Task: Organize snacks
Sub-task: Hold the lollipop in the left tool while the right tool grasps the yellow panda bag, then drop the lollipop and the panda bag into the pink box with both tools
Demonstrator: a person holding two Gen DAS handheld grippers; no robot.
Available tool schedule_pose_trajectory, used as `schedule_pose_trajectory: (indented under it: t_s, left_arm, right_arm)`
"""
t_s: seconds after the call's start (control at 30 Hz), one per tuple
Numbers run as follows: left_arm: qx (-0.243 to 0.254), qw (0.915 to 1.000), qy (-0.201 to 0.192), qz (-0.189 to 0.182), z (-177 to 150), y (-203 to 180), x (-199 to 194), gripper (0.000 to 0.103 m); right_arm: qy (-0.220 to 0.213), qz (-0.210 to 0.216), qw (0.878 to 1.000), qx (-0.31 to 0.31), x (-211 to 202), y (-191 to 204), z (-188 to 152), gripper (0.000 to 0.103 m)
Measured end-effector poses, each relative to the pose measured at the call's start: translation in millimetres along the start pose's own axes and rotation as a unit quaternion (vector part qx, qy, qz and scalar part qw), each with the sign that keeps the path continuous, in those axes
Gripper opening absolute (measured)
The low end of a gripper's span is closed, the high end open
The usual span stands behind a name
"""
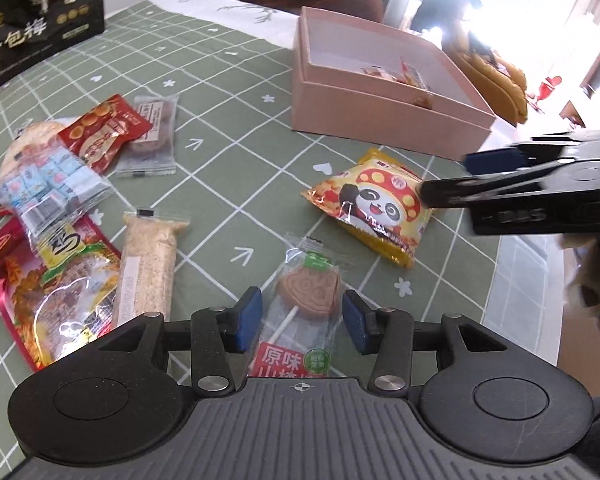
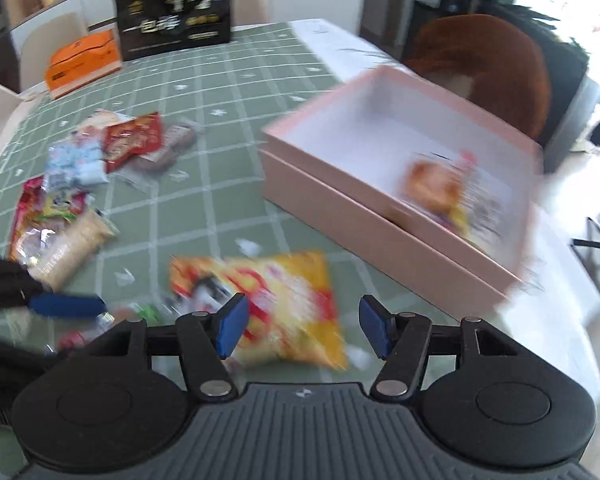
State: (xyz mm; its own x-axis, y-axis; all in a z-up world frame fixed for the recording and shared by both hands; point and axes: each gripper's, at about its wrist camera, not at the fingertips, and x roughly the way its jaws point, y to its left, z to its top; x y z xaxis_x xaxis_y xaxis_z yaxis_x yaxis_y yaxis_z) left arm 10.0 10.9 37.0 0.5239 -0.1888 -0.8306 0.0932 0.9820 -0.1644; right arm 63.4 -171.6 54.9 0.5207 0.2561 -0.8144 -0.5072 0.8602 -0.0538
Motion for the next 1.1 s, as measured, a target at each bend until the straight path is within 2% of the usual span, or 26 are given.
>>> schedule_pose_trajectory:
  t_s: [0.07,0.17,0.3,0.33,0.4,0.5,0.53,0.6,0.67,0.8,0.9,0.93,1.1]
  left_arm:
    - [0.007,1.0000,-0.003,0.002,-1.7,-2.5,0.5,0.052]
    - [0.020,0.9998,-0.005,0.006,-3.2,-6.4,1.1,0.053]
    - [0.017,0.9998,-0.006,0.004,-6.5,-8.9,-0.6,0.053]
    - [0.017,0.9998,-0.007,0.005,-7.7,-9.7,-1.2,0.053]
    - [0.016,0.9998,-0.008,0.009,-8.8,-11.1,-1.4,0.053]
    - [0.012,0.9998,-0.010,0.016,-9.4,-13.9,-1.1,0.053]
    - [0.013,0.9997,-0.009,0.018,-9.3,-14.7,-1.2,0.053]
    - [0.018,0.9996,-0.007,0.023,-9.8,-17.5,-1.2,0.053]
    - [0.030,0.9991,-0.006,0.029,-10.6,-20.7,-0.7,0.053]
    - [0.034,0.9987,-0.009,0.038,-12.1,-23.6,0.5,0.053]
    - [0.033,0.9985,-0.013,0.041,-12.2,-24.4,1.3,0.053]
    - [0.035,0.9984,-0.014,0.042,-11.9,-25.1,1.7,0.053]
    - [0.048,0.9969,-0.023,0.059,-9.7,-28.9,5.5,0.045]
  right_arm:
    - [-0.005,-0.012,1.000,0.021,-10.7,-12.7,-10.3,0.060]
    - [0.011,0.021,0.994,0.110,-14.7,-35.1,-16.6,0.060]
    - [0.053,0.107,0.963,0.240,3.3,-46.9,-14.3,0.060]
    - [0.064,0.122,0.955,0.261,9.7,-45.0,-10.9,0.060]
    - [0.079,0.128,0.949,0.278,21.4,-33.2,0.1,0.060]
    - [0.092,0.090,0.955,0.267,38.9,-13.2,21.2,0.062]
    - [0.093,0.080,0.958,0.259,44.6,-7.9,28.0,0.068]
    - [0.092,0.068,0.963,0.242,54.6,1.3,39.3,0.074]
    - [0.091,0.058,0.974,0.201,60.7,13.2,46.3,0.084]
    - [0.085,0.015,0.992,0.096,62.2,36.1,44.0,0.084]
    - [0.075,0.006,0.994,0.077,55.1,32.3,35.9,0.074]
    - [0.072,0.007,0.995,0.074,50.7,28.2,33.2,0.065]
    - [0.081,0.011,0.993,0.083,30.1,-6.5,8.8,0.059]
